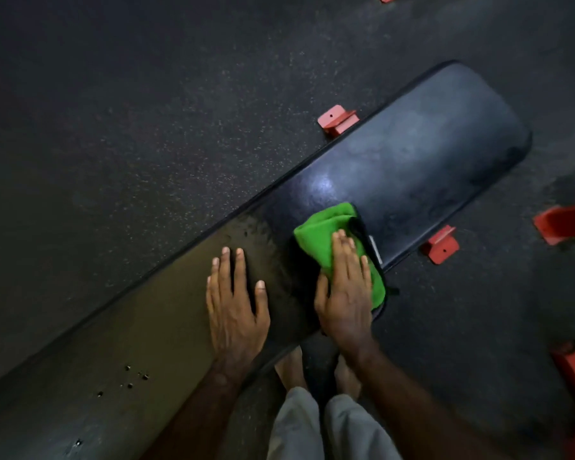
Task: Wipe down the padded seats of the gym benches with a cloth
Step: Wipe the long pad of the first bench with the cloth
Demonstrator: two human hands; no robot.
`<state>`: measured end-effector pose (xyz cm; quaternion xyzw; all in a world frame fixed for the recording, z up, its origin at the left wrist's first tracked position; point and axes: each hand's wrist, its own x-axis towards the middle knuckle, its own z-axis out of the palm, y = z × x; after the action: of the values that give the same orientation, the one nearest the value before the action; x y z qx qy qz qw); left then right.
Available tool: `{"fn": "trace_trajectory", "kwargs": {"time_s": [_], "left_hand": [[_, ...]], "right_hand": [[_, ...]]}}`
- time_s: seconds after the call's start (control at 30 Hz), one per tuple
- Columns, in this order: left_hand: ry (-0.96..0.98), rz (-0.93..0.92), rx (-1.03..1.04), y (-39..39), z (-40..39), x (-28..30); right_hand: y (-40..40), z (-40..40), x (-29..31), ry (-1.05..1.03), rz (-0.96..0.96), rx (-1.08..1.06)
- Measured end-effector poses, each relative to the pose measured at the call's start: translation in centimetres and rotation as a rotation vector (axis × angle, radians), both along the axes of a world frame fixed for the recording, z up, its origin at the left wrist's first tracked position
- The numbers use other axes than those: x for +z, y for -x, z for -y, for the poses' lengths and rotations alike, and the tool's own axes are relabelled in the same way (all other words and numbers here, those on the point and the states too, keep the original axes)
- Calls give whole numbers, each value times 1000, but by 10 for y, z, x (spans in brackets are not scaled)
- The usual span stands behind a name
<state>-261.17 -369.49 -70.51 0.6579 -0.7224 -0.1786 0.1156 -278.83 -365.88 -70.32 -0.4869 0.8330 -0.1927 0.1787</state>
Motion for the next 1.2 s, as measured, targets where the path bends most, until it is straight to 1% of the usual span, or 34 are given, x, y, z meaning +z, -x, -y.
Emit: {"fn": "trace_trajectory", "kwargs": {"time_s": [0.03, 0.07, 0.1, 0.13, 0.17, 0.2, 0.23, 0.27, 0.3, 0.33, 0.37, 0.4, 0.43, 0.47, 0.5, 0.53, 0.57, 0.63, 0.67, 0.7, 0.77, 0.8, 0.83, 0.87, 0.93, 0.97, 1.0, 1.07, 1.1, 1.13, 1.2], "left_hand": [[8, -4, -23, 5, -3, -1], [10, -9, -44, 10, -6, -2], [7, -14, -54, 14, -9, -3], [-1, -18, -51, 18, -12, -4], [-8, -14, -40, 19, -15, -5], [-4, -1, -31, 21, -15, -6], [7, 17, -30, 24, -17, -8], [20, 34, -30, 25, -17, -7], [29, 48, -32, 26, -17, -7], [32, 58, -37, 27, -18, -8], [36, 58, -45, 28, -18, -8], [40, 52, -56, 28, -19, -8], [41, 45, -64, 27, -20, -9], [43, 40, -72, 26, -21, -9], [43, 38, -81, 26, -21, -8], [39, 41, -84, 27, -22, -8], [36, 49, -82, 29, -22, -7], [36, 68, -68, 31, -23, -7], [45, 71, -64, 32, -23, -7], [57, 74, -68, 32, -23, -8], [73, 77, -83, 29, -24, -10], [76, 76, -88, 29, -24, -11], [83, 69, -81, 28, -24, -12], [83, 60, -73, 30, -25, -12], [82, 50, -68, 30, -23, -13], [76, 49, -70, 31, -23, -14], [74, 42, -66, 29, -23, -14], [57, -18, -57, 26, -21, -13], [44, -71, -59, 26, -21, -11], [36, -125, -65, 24, -20, -9], [46, -178, -52, 14, -16, -5]], "right_hand": [[-16, -3, 3, -4, 20, -107], [-32, -8, 5, -6, 36, -86], [-44, -17, 4, 2, 41, 42], [-46, -27, 4, 17, 50, 216], [-36, -32, 2, 31, 54, 346], [-20, -33, -1, 47, 44, 389], [-5, -36, -4, 59, 21, 334], [3, -35, -6, 57, 13, 190], [4, -33, -5, 49, 32, -17], [0, -33, -4, 40, 60, -168], [-8, -33, -2, 32, 70, -190], [-15, -38, -3, 27, 81, -94], [-18, -47, -5, 44, 80, 79], [-10, -54, -4, 58, 84, 254], [6, -56, -6, 66, 77, 364], [21, -58, -8, 76, 62, 368], [31, -57, -11, 94, 59, 260], [34, -52, -10, 108, 155, -138], [27, -49, -9, 108, 171, -187], [18, -50, -9, 99, 163, -95], [12, -62, -10, 117, 126, 281], [19, -63, -10, 128, 114, 415], [27, -62, -10, 139, 100, 464], [33, -60, -12, 154, 107, 407], [29, -50, -11, 198, 175, 103], [19, -45, -8, 204, 198, 6], [4, -42, -6, 214, 200, 21], [-13, -43, -8, 232, 183, 245], [-7, -42, -8, 243, 183, 331], [3, -39, -8, 261, 189, 343], [20, -31, -7, 312, 178, 234]]}}
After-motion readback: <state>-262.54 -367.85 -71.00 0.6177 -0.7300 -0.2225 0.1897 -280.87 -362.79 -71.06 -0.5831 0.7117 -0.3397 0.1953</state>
